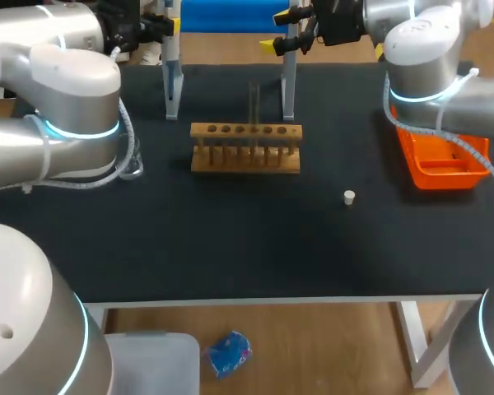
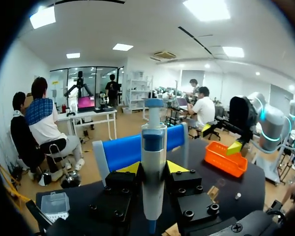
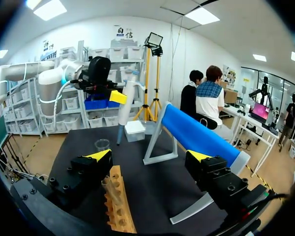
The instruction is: Invert the test tube, pick up the pipette, mount the tip to pipette, aspirate from beaker and dispense into the tube, eject the tip, return the pipette, and cap with the stopper.
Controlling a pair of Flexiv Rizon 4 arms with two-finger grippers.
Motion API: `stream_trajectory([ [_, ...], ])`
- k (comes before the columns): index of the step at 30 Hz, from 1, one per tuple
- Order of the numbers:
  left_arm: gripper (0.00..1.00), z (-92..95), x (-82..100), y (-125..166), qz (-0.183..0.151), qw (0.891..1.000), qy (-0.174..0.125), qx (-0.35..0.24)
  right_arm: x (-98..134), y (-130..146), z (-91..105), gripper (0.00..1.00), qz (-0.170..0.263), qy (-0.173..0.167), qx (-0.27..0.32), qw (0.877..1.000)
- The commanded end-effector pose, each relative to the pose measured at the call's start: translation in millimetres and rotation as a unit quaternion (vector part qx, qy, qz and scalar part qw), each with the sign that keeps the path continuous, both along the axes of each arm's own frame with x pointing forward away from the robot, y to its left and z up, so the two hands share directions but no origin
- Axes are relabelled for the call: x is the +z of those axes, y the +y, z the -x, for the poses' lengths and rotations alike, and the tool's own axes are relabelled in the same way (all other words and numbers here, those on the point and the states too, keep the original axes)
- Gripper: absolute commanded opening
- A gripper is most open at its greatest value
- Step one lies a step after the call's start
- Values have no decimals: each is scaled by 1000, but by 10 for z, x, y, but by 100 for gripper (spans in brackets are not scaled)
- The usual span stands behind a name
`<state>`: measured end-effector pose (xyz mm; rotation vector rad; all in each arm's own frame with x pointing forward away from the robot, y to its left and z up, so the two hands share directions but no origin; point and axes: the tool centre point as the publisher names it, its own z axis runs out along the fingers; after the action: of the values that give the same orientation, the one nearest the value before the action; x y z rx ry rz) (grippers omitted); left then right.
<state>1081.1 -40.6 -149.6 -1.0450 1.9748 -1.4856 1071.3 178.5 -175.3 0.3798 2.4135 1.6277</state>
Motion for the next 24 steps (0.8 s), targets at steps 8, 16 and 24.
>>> stream_trajectory([
  [8, 0, -342, -85, -182, 5, 999, 6, 35, 6, -7, -1, 100, 1, 1, 1, 1000],
  [16, 0, -492, -149, -167, 9, 999, 11, 50, 6, -7, -1, 100, 1, 1, 1, 1000],
  [24, 0, -620, -216, -165, 14, 997, 19, 67, 6, -7, -1, 100, 1, 1, 1, 1000],
])
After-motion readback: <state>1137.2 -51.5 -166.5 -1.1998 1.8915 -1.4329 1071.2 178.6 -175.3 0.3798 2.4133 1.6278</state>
